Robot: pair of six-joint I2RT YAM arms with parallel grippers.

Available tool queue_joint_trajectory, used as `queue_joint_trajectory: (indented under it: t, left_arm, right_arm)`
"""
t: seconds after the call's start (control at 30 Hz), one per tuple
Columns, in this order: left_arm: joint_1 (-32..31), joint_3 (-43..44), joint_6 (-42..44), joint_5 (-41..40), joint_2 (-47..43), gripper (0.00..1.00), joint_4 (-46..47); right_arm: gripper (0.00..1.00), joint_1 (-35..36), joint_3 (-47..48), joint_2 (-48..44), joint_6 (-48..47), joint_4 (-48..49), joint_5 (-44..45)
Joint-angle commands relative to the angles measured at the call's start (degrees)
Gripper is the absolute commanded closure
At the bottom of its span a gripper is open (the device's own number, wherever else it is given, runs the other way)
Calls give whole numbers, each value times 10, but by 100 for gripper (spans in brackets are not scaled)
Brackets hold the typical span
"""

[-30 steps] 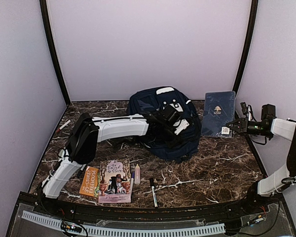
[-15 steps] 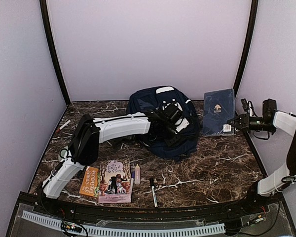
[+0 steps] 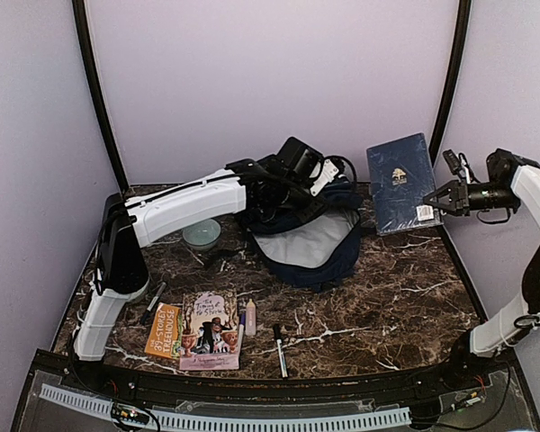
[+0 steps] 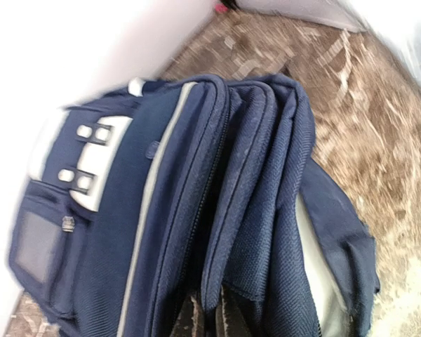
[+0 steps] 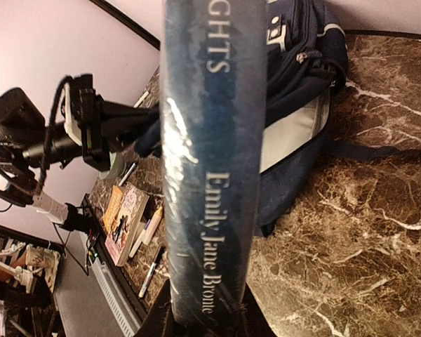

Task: Pack the student bag
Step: Grab the largest pocket of the student bag, then place the book in the largest pocket of the bag.

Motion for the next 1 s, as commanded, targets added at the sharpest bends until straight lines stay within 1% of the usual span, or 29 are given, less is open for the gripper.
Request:
queue_joint_trajectory:
  t: [0.0,0.07,0.13,0.27,0.33,0.47,0.53,0.63,0.77,0.83,0.97]
  left_arm:
    - [6,17,23,-50,-65,100,59]
    - [6,21,37,-60,-67,100,73]
    - [6,25,48,-73,-67,100,90]
    - [7,26,59,-83,-67,100,117]
    - [8,24,54,-84,-67,100,121]
    - [9,11,23,-78,-67,100,115]
    - [9,3,3,-66,-67,100,107]
    - [9,-6,-17,-59,-67,100,105]
    - [10,-23,-22,-59,-66,100,123]
    - [11,-34,-23,-58,-65,100,136]
    - [17,-41,-34,-53,-59,100,148]
  right_arm:
    - [100,5,68,11,-177,-199,-41]
    - [100,9,39,6,-176,-195,-53]
    - [100,21,-5,-4,-148,-154,-59]
    - [100,70,-63,15,-119,-117,-84]
    - [100,83,-74,21,-87,-85,-79]
    - [100,108,-84,50,-86,-82,-80]
    - [100,113,-125,43,-37,-32,-81]
    - [100,128,-174,20,23,42,-81]
    - [100,158,-216,-27,54,79,-89]
    - [100,171,-247,-63,92,119,-91]
    - [100,173,-342,-171,270,264,-90]
